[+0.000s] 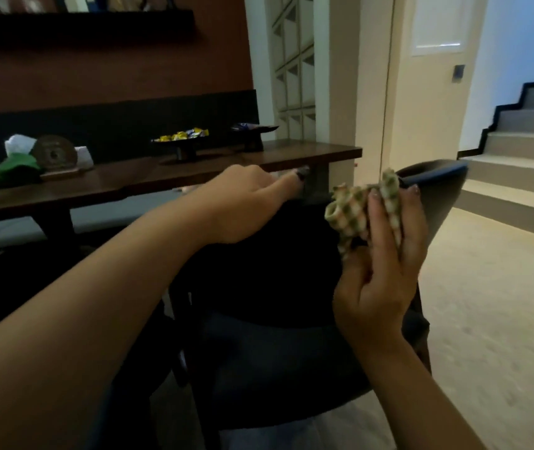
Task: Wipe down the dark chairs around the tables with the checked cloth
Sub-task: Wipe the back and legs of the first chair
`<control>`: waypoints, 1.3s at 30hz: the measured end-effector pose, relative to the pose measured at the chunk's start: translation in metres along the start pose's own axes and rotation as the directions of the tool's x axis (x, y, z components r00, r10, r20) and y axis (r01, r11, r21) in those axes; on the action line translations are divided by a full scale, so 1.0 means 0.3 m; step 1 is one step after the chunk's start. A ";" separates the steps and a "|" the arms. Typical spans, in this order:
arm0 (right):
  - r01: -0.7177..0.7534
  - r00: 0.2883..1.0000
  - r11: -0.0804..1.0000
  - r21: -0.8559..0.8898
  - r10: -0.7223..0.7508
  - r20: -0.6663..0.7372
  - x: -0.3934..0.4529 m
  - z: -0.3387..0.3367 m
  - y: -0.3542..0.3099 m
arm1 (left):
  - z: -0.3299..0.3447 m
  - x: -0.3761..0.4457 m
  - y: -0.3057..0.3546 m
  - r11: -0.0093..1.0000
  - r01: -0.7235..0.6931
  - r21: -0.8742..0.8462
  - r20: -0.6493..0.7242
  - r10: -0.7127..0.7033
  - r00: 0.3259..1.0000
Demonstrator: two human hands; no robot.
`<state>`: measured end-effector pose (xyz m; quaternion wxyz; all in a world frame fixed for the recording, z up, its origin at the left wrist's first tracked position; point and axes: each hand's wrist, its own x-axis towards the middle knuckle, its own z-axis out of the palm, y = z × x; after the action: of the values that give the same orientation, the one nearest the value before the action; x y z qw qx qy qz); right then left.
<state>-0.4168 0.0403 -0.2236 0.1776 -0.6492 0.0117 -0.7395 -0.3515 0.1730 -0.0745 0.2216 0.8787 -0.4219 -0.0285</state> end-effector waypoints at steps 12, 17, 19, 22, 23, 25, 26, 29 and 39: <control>-0.794 0.407 0.377 0.477 0.912 -0.045 0.271 -0.083 0.225 | 0.219 0.194 0.356 0.762 -0.244 0.600 -0.045 0.336 0.941; -0.887 0.249 0.175 0.428 0.961 0.122 0.403 -0.089 0.418 | 0.216 0.281 0.416 0.845 -0.222 0.487 0.117 0.189 0.975; -0.929 0.208 0.144 0.340 0.965 0.159 0.431 -0.065 0.518 | 0.217 0.294 0.424 0.846 -0.226 0.482 0.144 0.178 0.973; -0.981 0.175 0.150 0.120 0.953 0.247 0.431 -0.019 0.663 | 0.238 0.292 0.417 0.817 -0.252 0.519 0.120 0.222 0.968; -0.983 0.176 0.183 -0.002 0.950 0.256 0.424 -0.012 0.696 | 0.240 0.287 0.416 0.813 -0.256 0.523 0.110 0.233 0.966; -0.962 0.244 0.264 -0.064 0.943 0.227 0.412 -0.007 0.726 | 0.238 0.284 0.414 0.818 -0.254 0.516 0.104 0.234 0.967; -0.943 0.330 0.331 0.038 0.913 0.241 0.409 -0.005 0.730 | 0.236 0.283 0.416 0.821 -0.254 0.512 0.102 0.235 0.967; -0.824 0.549 0.441 0.357 0.776 0.310 0.381 -0.020 0.717 | 0.238 0.287 0.415 0.810 -0.265 0.523 0.107 0.246 0.963; -0.899 0.293 0.372 -0.231 0.903 0.313 0.103 0.003 0.809 | 0.239 0.277 0.416 0.793 -0.280 0.541 0.097 0.272 0.957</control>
<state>-0.3587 -0.1955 -0.2542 0.5562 -0.6631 0.3419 -0.3661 -0.4060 0.0162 -0.0762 -0.0408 0.8338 -0.5372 0.1202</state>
